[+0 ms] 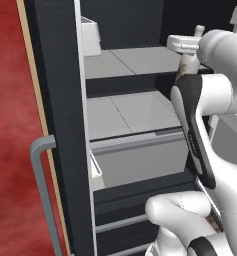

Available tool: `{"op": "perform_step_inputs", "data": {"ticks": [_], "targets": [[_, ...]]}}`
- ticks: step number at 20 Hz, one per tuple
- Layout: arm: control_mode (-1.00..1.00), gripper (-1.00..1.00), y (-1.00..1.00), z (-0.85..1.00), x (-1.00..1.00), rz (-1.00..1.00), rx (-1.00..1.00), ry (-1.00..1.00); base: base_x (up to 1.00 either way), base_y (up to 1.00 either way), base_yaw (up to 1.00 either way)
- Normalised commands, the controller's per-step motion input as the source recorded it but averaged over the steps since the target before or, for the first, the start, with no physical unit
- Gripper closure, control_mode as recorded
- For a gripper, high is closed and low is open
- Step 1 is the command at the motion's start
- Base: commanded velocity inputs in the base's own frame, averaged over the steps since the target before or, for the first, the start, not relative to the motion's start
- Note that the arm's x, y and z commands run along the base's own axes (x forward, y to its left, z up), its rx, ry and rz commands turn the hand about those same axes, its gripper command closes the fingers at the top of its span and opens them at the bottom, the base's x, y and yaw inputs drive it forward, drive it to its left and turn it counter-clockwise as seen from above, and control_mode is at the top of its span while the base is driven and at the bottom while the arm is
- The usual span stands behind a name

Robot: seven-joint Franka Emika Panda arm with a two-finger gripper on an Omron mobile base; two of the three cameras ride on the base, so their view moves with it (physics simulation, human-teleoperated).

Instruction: Place the liquors on the top shelf of the fridge to keep them out of children's reach, and place the lime on lower shelves for easy access.

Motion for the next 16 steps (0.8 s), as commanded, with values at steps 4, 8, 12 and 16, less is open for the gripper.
{"op": "perform_step_inputs", "data": {"ticks": [4, 8, 12, 16], "targets": [[-1.00, 1.00, 0.00, 0.00, 0.47, 0.04, 0.00, 0.00, 0.00, 0.00, 0.00], [-1.00, 1.00, 0.00, 0.00, 0.48, 0.04, 0.00, 0.00, 0.00, 0.00, 0.00], [-1.00, 1.00, 0.00, 0.00, 0.51, 0.02, -0.01, 0.00, 0.00, 0.00, 0.00], [-1.00, 1.00, 0.01, 0.00, 0.51, 0.02, -0.02, 0.00, 0.00, 0.00, 0.00]]}}
